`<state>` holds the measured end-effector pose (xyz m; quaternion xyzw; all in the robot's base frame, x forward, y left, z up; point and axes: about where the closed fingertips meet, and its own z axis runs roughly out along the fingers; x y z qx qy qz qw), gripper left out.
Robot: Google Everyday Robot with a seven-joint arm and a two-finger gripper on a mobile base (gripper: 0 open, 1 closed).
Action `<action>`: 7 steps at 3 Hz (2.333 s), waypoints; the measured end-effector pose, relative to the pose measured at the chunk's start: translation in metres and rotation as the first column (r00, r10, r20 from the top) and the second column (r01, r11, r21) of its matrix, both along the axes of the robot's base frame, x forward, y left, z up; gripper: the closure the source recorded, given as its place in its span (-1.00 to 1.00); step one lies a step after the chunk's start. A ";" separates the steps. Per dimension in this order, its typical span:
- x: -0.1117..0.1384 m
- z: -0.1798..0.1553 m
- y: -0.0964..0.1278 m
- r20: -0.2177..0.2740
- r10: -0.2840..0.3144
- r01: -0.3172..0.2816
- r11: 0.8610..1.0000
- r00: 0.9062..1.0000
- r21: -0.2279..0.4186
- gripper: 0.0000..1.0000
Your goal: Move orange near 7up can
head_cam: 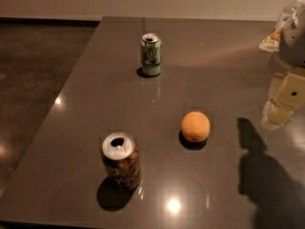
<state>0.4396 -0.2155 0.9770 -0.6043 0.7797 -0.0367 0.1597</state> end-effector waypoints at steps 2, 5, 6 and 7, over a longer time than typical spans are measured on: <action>0.021 -0.016 0.022 -0.021 0.044 -0.043 0.997 0.999 0.057 -1.00; 0.008 -0.086 0.094 -0.097 0.284 -0.273 0.956 0.954 0.109 -1.00; 0.002 -0.102 0.106 -0.122 0.321 -0.310 0.945 0.939 0.105 -0.95; -0.001 -0.108 0.110 -0.133 0.334 -0.322 0.941 0.933 0.105 -0.51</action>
Offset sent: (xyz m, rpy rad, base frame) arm 0.0364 0.0385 -0.0338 0.1118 0.0615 0.0810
